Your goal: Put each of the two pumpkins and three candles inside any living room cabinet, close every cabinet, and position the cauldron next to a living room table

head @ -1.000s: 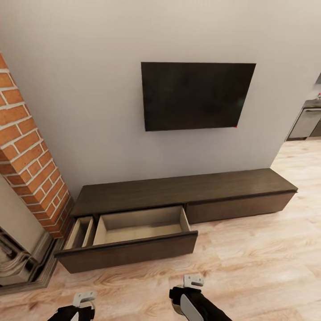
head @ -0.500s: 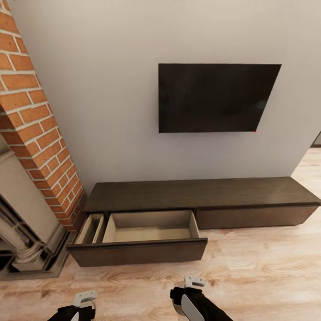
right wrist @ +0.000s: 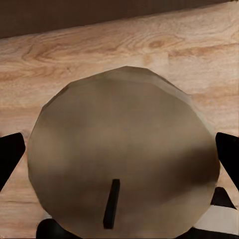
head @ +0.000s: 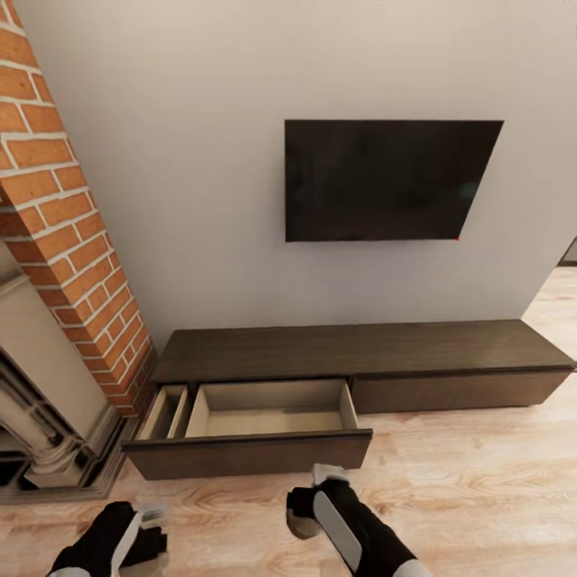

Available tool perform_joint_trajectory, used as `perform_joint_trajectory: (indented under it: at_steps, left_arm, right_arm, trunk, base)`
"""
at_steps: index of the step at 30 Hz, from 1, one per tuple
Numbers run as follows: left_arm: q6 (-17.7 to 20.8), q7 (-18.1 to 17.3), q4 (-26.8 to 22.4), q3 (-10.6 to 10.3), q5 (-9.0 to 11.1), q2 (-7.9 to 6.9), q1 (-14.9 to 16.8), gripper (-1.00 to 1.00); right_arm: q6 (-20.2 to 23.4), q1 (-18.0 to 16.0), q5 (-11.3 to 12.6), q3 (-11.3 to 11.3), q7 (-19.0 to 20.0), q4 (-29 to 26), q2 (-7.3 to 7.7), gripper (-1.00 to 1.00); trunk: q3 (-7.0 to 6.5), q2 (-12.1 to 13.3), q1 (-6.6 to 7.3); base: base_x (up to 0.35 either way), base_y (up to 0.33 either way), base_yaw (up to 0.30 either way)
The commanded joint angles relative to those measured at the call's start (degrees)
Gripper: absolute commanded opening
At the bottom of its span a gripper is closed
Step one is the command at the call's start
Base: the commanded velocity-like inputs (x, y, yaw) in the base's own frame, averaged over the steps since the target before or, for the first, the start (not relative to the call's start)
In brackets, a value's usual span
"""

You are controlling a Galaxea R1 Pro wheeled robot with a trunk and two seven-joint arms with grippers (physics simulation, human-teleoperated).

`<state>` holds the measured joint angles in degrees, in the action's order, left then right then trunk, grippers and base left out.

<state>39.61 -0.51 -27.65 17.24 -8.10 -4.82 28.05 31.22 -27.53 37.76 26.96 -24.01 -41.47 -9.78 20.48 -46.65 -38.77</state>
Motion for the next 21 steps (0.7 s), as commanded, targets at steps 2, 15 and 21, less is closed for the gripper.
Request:
perform_joint_trajectory:
  at_steps: [2,15,21]
  left_arm:
    - [7.6,-4.2,-8.0,-0.1,-0.1,-0.10,0.0,-1.00]
    - [20.2,-13.5,-29.4,-0.6,-0.4,0.37,0.0,-1.00]
    - [20.0,-13.7,-29.1,-0.7,-0.3,1.39,-0.3,-1.00]
  right_arm:
    - [6.0,0.0,0.0,-0.6,-1.4,-6.3,0.02,-1.00]
    - [21.3,0.0,-0.3,-6.3,-6.2,-22.3,-0.06,-1.00]
    - [20.9,0.0,0.2,-6.3,-7.1,-22.9,-0.08,-1.00]
  trunk:
    - [-0.35,0.8,0.44]
    - [-1.96,4.4,2.42]
    - [-1.96,4.4,2.42]
  base:
    - [0.000,0.000,0.000]
    - [0.000,0.000,0.000]
    - [0.000,0.000,0.000]
